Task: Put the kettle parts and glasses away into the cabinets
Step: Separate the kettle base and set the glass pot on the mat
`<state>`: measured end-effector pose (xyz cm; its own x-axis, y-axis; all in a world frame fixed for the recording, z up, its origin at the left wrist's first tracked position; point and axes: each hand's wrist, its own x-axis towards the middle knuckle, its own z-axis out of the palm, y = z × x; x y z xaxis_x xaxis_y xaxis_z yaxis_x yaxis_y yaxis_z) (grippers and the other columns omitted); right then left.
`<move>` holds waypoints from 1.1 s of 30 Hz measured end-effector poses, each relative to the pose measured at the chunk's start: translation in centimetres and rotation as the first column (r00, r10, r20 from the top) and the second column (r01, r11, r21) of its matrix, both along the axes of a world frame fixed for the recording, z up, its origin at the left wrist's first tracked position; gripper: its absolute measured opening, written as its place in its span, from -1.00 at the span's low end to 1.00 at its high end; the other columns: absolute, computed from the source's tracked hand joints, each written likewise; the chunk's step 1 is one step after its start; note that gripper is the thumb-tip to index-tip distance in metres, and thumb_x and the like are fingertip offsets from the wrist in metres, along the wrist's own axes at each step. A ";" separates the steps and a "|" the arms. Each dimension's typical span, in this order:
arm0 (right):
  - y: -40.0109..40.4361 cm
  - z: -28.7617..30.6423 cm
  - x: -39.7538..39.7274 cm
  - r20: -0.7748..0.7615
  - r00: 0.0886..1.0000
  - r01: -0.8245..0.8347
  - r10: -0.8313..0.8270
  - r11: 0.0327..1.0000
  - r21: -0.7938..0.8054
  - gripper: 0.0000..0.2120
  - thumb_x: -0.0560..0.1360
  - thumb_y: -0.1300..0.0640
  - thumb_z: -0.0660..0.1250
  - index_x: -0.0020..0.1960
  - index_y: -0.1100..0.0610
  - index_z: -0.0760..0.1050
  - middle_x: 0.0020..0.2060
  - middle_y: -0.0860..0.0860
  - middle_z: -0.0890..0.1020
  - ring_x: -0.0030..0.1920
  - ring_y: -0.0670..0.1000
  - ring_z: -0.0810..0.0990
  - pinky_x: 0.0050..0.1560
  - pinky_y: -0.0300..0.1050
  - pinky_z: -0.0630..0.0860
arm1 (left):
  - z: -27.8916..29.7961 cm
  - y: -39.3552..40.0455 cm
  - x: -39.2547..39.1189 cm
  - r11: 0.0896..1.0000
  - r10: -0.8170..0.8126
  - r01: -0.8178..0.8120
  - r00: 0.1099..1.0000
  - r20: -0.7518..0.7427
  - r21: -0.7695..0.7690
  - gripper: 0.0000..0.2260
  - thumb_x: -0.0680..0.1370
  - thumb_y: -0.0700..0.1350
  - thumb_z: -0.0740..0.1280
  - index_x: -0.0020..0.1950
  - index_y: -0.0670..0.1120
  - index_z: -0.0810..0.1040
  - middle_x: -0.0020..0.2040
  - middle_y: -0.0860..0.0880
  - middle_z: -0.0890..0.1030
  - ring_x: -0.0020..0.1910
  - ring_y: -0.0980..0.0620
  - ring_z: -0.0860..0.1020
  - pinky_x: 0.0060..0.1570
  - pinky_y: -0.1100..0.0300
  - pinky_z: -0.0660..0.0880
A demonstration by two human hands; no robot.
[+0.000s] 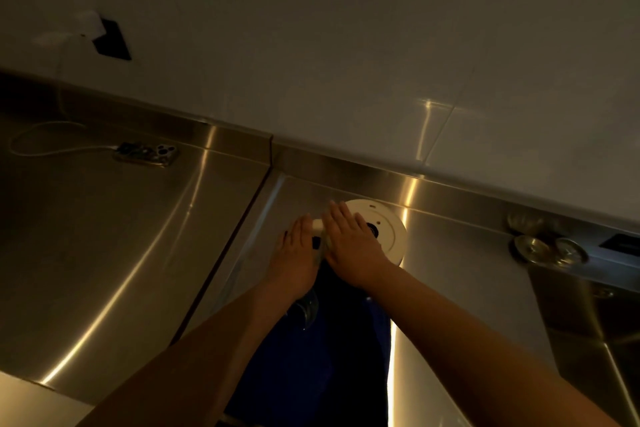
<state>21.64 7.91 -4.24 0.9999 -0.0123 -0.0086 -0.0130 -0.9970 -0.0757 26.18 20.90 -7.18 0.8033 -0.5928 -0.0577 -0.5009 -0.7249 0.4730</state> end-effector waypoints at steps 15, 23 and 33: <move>1.6 0.0 1.9 0.046 0.993 0.107 -0.107 0.994 0.011 -0.45 0.48 0.17 0.32 0.40 0.21 0.21 0.45 0.15 0.23 0.51 0.12 -0.04 0.47 0.11 0.00 | 0.3 -0.3 0.6 0.999 0.010 -0.008 0.999 -0.031 0.034 -0.38 0.62 -0.17 0.15 0.53 -0.20 -0.18 0.56 -0.15 -0.06 0.53 -0.07 -0.04 0.48 0.10 -0.09; -0.7 0.9 -0.5 0.131 0.982 0.124 -0.136 0.988 0.095 -0.46 0.45 0.21 0.36 0.38 0.22 0.25 0.43 0.14 0.28 0.51 0.09 -0.01 0.46 0.02 -0.04 | 1.6 -1.9 0.5 1.000 -0.009 0.007 0.997 -0.082 -0.018 -0.53 0.63 -0.18 0.14 0.51 -0.16 0.07 0.47 -0.19 0.23 0.39 -0.10 0.28 0.36 0.09 0.24; -3.1 2.6 -3.7 0.455 0.794 0.126 -0.403 0.842 0.525 -0.76 0.55 0.24 0.25 0.22 0.21 0.42 0.19 0.15 0.50 0.34 0.17 0.37 0.24 0.11 0.40 | 6.2 -5.5 0.9 0.968 -0.139 0.188 0.952 0.273 -0.165 -0.52 0.50 -0.35 0.30 0.42 -0.20 0.31 0.36 -0.20 0.38 0.31 -0.18 0.37 0.30 0.03 0.29</move>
<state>17.98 4.76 -1.69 0.7979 -0.4099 0.4420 -0.0911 -0.8068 -0.5838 27.09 15.38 -0.97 0.6668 -0.6974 0.2626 -0.7278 -0.5338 0.4305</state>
